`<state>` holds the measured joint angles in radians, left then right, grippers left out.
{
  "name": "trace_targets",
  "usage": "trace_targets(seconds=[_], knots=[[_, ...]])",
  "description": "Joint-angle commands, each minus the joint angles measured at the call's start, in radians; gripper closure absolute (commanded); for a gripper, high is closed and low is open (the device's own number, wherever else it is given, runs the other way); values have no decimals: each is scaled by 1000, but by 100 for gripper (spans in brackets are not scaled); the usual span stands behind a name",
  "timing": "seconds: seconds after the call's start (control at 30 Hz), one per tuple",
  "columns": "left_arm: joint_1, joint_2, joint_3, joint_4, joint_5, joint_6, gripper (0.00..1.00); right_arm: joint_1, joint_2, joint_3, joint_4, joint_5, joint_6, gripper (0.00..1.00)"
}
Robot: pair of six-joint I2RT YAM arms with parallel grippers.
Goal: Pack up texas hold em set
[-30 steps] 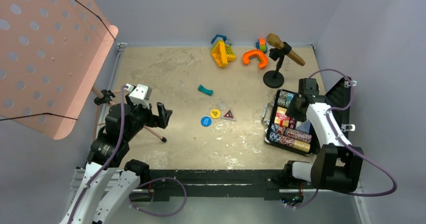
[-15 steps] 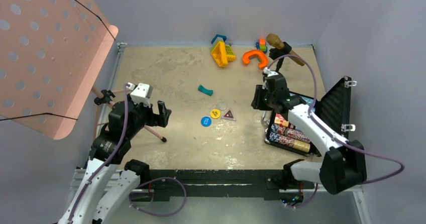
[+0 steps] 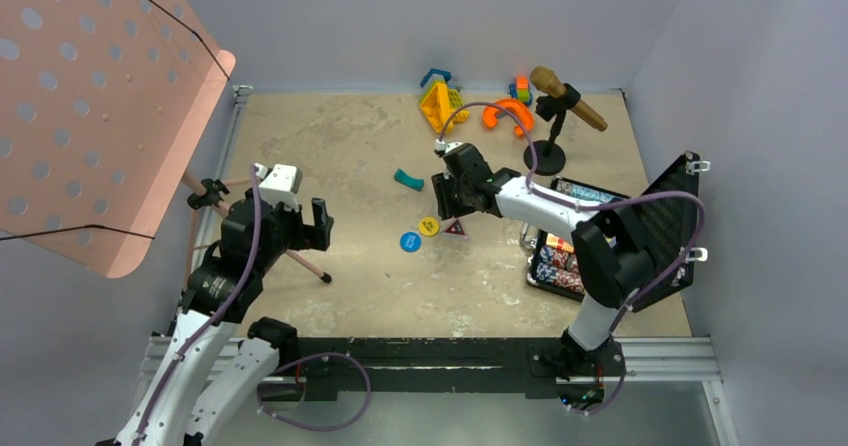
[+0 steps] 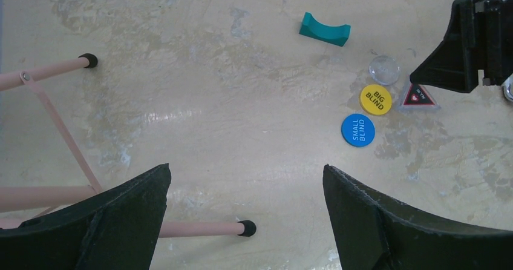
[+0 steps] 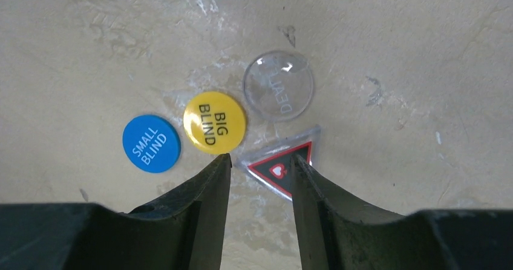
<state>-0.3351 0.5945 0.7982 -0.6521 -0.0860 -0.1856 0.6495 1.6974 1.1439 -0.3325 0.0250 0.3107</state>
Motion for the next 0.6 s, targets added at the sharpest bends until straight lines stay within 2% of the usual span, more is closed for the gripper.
trace_targets(seconds=[0.0,0.27,0.3,0.33,0.37,0.57], knots=[[-1,-6,20,12,-19,26,1,18,76,120,-40,86,-22,54],[-1,-22,18,14,-10,26,1,45,238,294,-143,144,-10,45],[-2,-24,18,14,-7,26,1,47,250,307,-146,146,-5,38],[-1,-25,17,15,-5,26,1,49,261,320,-152,146,-3,24],[-1,-26,19,15,-3,26,1,50,274,336,-162,146,0,22],[-1,-34,16,16,0,28,1,59,318,379,-181,166,14,22]])
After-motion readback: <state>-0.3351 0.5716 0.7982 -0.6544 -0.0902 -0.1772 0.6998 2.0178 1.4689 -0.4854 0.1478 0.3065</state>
